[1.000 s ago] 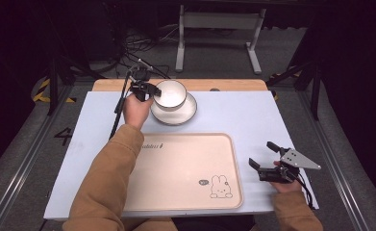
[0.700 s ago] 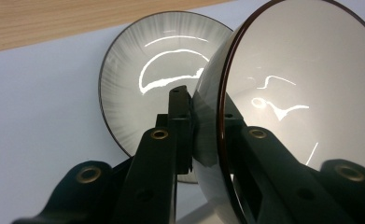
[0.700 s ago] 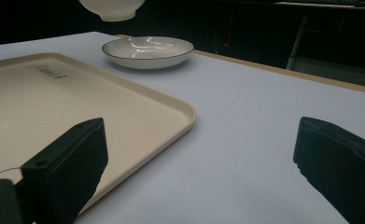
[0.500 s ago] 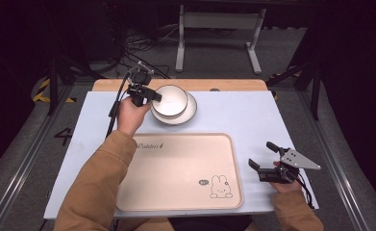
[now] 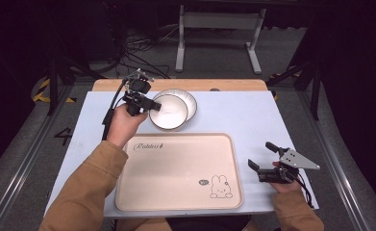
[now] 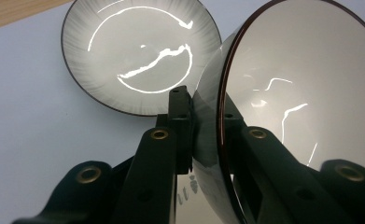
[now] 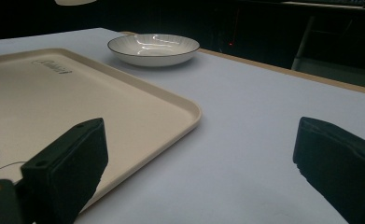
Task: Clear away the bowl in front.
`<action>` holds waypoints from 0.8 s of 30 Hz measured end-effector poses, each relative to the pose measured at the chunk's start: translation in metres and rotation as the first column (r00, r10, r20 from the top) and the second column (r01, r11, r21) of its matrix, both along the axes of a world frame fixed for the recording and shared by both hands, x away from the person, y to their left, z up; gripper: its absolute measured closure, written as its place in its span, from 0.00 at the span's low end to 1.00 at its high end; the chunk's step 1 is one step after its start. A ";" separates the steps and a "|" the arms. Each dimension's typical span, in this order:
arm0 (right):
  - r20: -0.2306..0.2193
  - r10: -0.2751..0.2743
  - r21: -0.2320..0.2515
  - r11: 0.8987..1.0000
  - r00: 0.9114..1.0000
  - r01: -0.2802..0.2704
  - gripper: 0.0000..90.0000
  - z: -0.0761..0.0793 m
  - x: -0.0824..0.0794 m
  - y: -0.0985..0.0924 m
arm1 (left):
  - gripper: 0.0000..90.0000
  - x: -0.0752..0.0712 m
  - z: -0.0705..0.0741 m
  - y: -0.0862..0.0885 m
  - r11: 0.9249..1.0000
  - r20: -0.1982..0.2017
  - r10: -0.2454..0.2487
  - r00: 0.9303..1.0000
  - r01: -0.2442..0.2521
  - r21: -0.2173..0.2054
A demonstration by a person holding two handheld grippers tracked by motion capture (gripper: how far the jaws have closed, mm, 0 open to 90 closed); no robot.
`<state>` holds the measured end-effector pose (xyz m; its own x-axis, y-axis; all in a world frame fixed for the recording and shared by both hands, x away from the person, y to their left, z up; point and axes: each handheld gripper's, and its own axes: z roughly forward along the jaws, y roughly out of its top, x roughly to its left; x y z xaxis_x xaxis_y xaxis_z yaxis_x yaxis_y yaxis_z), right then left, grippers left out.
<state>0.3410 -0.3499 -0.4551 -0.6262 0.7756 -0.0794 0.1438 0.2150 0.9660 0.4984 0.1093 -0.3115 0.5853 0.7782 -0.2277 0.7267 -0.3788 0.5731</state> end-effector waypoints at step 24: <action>0.000 -0.006 0.007 1.000 1.000 0.006 0.04 0.000 0.000 -0.001 | 0.91 -0.026 -0.002 -0.015 0.977 -0.050 -0.204 0.978 0.207 0.053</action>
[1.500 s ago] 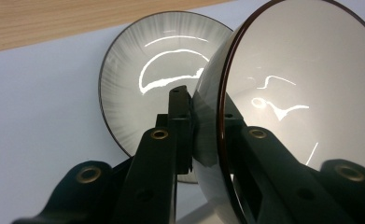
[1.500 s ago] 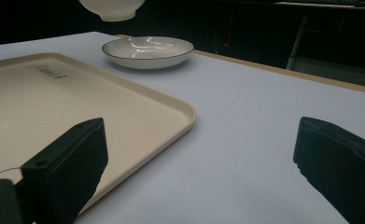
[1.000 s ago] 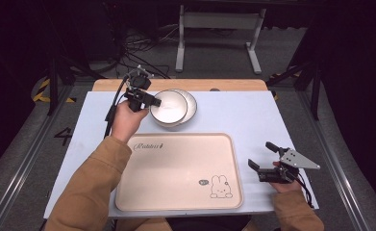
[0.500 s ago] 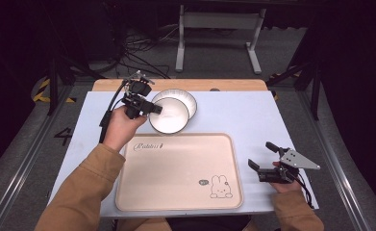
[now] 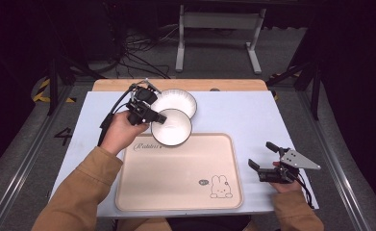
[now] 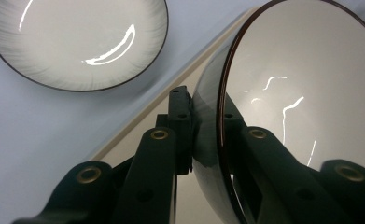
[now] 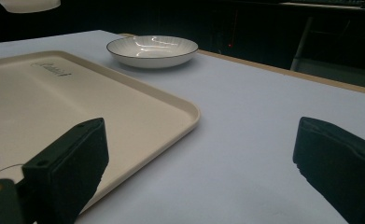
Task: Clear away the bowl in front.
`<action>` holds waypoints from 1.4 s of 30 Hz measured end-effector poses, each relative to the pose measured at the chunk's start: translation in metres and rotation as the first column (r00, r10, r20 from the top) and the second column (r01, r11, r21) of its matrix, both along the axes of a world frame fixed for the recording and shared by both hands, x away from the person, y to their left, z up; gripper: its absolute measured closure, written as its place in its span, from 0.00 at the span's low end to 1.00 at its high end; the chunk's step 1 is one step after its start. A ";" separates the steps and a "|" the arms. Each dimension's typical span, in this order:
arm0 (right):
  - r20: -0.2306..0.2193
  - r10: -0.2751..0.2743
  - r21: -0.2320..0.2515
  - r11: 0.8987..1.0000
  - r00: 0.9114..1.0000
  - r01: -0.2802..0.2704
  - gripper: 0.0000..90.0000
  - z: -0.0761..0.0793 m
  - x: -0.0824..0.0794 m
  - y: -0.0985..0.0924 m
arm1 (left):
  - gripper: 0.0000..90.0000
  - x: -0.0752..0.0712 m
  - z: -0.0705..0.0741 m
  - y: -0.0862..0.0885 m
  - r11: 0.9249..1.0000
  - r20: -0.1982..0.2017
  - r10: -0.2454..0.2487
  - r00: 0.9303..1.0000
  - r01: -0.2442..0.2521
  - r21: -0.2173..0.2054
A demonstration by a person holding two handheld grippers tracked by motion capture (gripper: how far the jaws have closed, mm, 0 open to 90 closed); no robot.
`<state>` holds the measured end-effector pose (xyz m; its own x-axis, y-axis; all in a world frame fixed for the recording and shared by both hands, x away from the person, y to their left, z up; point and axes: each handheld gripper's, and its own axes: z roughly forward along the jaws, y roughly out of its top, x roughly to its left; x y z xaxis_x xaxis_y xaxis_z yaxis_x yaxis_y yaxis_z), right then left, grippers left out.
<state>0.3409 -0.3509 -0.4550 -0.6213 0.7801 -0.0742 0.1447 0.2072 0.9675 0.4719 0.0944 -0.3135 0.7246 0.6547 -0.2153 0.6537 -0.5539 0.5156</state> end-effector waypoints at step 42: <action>0.002 -0.002 -0.001 1.000 1.000 0.002 0.04 0.000 -0.001 0.000 | 0.91 -0.015 -0.065 -0.048 0.966 -0.091 -0.193 0.977 0.206 0.156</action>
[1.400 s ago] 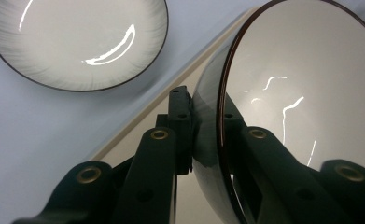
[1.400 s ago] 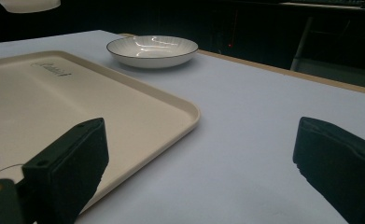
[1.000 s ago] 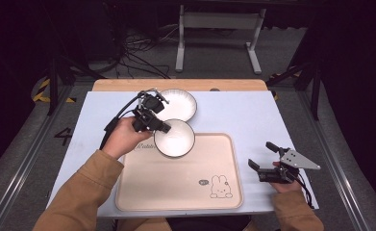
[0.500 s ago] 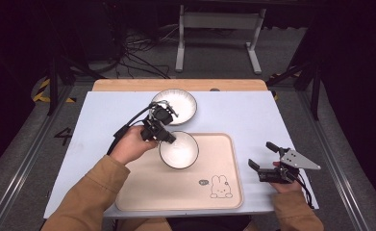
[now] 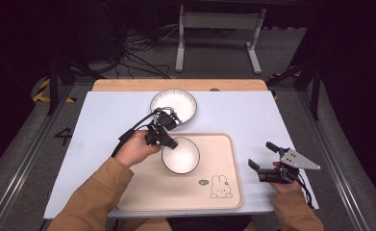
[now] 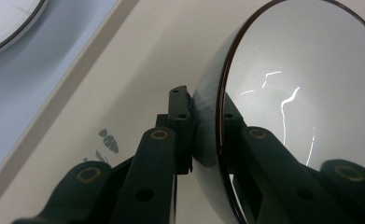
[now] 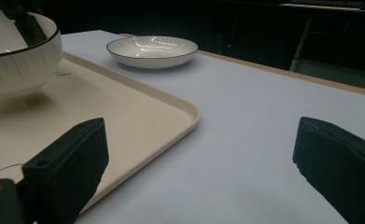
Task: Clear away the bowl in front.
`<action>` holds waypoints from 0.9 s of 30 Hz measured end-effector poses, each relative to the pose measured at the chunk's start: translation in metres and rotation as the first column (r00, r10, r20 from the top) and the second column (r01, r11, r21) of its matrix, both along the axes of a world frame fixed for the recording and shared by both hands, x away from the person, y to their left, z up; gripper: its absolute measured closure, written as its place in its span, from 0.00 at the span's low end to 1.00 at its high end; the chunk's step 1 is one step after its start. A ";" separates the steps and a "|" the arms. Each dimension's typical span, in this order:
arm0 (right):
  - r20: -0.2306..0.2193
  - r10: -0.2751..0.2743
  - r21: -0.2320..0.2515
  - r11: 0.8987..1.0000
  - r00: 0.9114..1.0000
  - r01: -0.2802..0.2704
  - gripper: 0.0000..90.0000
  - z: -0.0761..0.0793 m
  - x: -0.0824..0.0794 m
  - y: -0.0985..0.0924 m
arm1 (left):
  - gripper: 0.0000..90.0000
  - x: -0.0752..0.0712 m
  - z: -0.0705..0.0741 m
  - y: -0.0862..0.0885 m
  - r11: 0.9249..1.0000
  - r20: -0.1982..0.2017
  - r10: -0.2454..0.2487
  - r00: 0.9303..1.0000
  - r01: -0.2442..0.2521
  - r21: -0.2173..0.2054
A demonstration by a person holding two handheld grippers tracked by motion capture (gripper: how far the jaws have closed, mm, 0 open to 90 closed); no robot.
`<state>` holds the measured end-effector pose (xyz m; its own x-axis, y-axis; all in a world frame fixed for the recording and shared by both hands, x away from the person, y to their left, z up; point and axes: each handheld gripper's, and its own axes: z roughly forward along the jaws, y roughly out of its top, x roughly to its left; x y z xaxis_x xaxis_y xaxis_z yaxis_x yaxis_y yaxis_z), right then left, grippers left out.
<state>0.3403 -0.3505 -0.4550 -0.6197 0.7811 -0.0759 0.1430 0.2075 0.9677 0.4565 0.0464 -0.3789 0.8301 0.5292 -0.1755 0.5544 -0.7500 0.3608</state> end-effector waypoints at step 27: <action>-0.007 -0.005 -0.002 1.000 1.000 0.005 0.05 0.000 0.001 0.000 | 0.90 0.005 -0.021 -0.004 0.999 -0.038 0.006 0.999 -0.004 0.053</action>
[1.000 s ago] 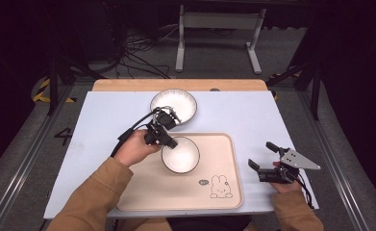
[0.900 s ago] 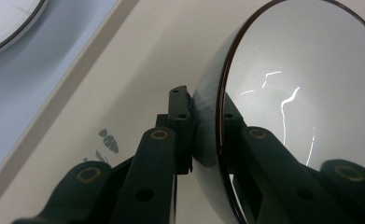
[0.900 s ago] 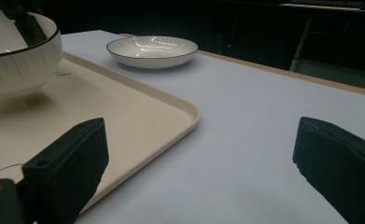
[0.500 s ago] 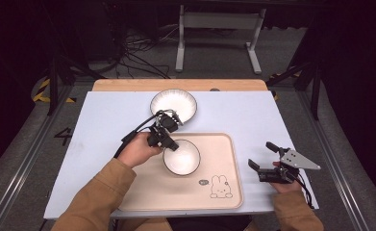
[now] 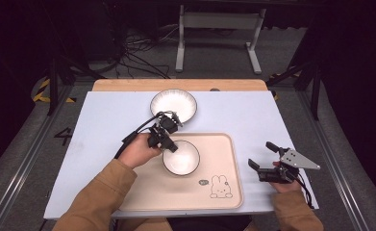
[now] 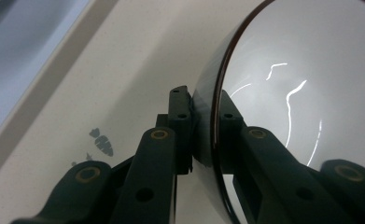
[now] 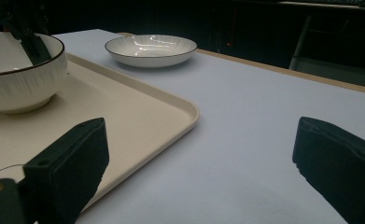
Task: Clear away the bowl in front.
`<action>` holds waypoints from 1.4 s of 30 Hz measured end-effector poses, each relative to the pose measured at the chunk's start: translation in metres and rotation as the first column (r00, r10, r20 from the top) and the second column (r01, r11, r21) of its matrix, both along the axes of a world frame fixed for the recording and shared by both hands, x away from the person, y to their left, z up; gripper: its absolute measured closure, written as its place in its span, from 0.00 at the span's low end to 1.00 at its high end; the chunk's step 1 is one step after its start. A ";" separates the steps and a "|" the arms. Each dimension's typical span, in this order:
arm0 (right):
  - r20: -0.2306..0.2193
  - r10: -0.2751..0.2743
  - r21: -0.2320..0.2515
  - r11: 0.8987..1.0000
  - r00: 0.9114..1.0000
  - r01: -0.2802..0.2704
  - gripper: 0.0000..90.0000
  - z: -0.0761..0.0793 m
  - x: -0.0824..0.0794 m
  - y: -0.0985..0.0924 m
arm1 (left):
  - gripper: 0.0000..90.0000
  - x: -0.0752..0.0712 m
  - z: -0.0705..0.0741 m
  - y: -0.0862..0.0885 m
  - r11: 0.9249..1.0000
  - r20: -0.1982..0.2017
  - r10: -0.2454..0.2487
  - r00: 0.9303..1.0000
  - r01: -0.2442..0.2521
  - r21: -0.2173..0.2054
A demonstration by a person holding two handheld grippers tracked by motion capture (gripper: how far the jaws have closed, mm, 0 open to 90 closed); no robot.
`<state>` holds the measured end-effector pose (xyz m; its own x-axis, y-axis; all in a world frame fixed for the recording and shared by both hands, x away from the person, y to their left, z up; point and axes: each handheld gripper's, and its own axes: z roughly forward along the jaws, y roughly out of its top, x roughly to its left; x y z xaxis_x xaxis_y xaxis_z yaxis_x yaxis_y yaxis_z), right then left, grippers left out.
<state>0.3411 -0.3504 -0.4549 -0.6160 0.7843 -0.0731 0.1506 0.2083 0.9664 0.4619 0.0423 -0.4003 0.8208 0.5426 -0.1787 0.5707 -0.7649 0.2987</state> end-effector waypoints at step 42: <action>-0.005 -0.002 -0.007 1.000 1.000 0.002 0.05 0.000 0.001 0.001 | 0.31 -0.052 0.031 0.077 0.912 0.208 0.100 0.973 -0.006 -0.410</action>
